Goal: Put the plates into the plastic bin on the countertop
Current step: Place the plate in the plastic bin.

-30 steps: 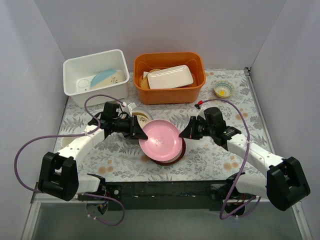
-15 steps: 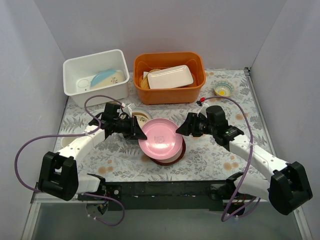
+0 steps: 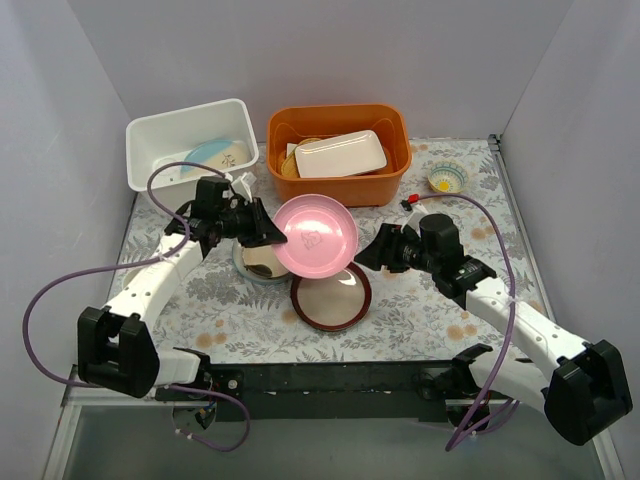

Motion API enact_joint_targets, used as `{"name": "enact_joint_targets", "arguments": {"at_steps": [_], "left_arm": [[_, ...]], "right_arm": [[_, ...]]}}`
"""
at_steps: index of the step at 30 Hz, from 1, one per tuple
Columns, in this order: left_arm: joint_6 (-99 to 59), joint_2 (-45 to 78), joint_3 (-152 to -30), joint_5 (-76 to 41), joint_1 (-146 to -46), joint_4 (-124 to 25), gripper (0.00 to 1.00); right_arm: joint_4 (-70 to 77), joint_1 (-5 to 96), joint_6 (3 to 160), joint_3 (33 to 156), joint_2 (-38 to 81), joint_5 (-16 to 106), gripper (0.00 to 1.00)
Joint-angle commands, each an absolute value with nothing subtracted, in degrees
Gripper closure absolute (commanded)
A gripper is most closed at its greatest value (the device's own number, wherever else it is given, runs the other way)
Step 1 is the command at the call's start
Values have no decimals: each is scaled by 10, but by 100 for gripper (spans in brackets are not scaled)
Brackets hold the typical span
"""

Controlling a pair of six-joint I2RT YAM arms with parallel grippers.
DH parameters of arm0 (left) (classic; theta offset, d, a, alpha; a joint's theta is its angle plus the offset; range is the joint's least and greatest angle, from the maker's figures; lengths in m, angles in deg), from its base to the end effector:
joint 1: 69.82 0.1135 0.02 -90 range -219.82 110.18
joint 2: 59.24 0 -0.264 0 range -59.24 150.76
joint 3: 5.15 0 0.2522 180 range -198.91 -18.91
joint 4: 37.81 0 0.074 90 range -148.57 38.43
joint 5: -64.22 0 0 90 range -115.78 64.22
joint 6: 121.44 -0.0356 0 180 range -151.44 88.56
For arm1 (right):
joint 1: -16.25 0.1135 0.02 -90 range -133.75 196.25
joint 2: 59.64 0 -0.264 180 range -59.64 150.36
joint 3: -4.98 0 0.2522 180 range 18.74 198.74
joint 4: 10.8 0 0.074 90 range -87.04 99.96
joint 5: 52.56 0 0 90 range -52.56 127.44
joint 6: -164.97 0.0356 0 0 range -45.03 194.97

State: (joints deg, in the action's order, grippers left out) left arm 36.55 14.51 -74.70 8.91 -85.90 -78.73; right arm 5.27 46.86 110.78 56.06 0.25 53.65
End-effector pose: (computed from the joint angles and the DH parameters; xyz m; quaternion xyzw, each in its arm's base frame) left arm 0.2543 -0.0944 0.2753 -0.2838 0.8431 -0.4486 0.0861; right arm 0.1971 0.1282 0.2577 -0.0379 0.8370 0.3912 0.3807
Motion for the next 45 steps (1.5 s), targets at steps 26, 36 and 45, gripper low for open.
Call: {"name": "enact_joint_targets", "arguments": {"at_steps": [26, 36, 45], "left_arm": [[412, 310, -1043, 46, -655, -862, 100], [422, 376, -1129, 85, -569, -868, 100], [444, 440, -1178, 91, -538, -838, 100]], "right_arm": [[35, 472, 1078, 551, 17, 558, 29], [35, 472, 1072, 545, 28, 561, 29], [35, 472, 1066, 544, 46, 563, 29]]}}
